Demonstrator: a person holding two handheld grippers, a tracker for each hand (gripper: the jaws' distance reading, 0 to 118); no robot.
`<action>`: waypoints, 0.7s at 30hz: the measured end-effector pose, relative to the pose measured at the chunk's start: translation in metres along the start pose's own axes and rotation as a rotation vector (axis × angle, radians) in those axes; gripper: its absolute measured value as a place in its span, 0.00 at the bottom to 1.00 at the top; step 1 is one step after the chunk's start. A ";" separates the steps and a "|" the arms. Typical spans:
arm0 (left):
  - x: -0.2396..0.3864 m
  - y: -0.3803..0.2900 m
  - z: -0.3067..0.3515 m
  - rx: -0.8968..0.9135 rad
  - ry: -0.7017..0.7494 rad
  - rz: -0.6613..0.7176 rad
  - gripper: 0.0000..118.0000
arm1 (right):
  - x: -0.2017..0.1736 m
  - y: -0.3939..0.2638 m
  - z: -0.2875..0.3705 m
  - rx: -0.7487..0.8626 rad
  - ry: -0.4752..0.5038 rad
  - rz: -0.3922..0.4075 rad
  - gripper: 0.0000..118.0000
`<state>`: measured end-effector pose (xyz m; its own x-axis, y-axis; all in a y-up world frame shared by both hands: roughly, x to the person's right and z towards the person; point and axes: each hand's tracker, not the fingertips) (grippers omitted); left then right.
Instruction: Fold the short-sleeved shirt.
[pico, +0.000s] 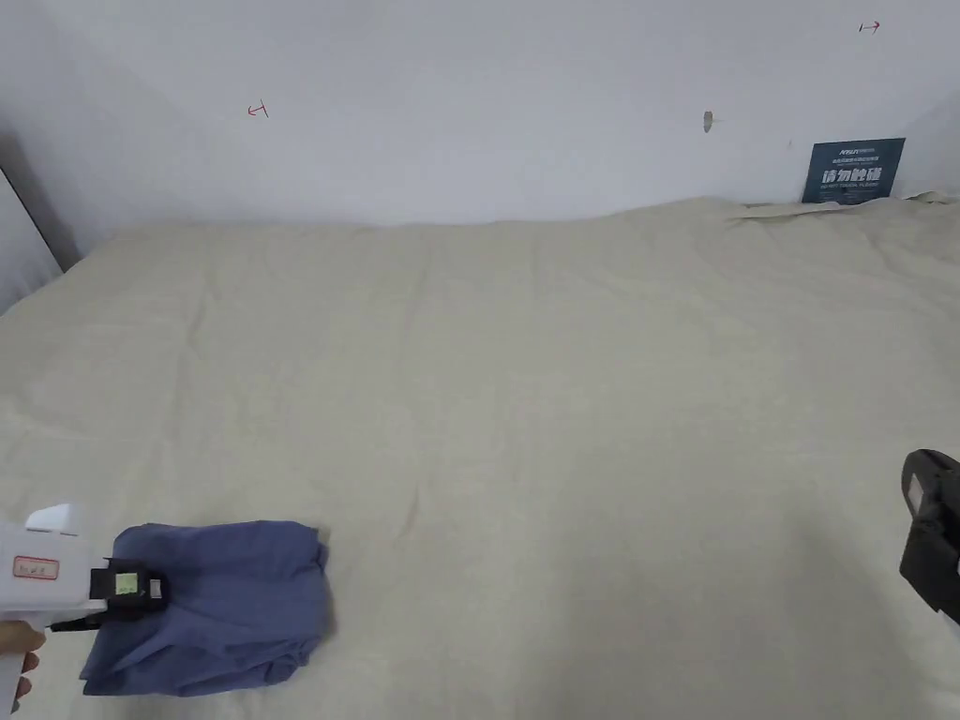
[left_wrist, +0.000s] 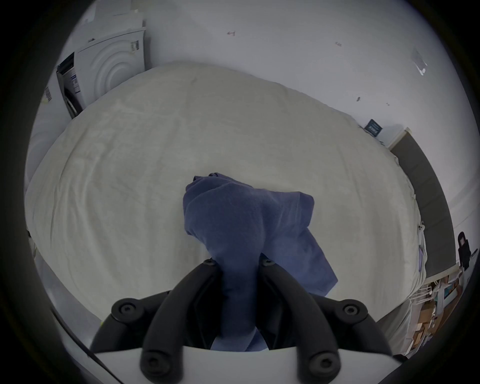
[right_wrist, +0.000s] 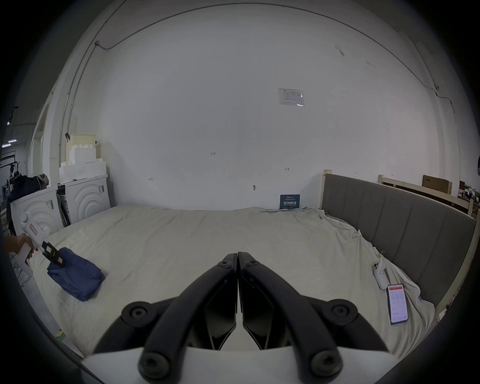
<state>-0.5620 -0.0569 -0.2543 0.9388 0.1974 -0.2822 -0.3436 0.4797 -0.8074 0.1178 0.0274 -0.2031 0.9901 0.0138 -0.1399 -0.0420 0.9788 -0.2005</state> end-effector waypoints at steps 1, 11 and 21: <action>-0.005 0.001 -0.001 -0.005 0.010 0.006 0.15 | -0.002 0.002 -0.003 0.000 -0.003 0.001 0.00; 0.001 -0.013 -0.012 -0.036 0.084 0.064 0.36 | -0.007 -0.002 -0.010 -0.023 -0.009 -0.002 0.00; 0.030 -0.015 0.038 0.222 0.216 0.128 0.91 | -0.001 0.012 -0.006 -0.008 0.012 -0.002 0.00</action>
<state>-0.5294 -0.0258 -0.2315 0.8631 0.0935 -0.4963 -0.4333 0.6420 -0.6325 0.1153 0.0383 -0.2109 0.9885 0.0091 -0.1509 -0.0409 0.9771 -0.2086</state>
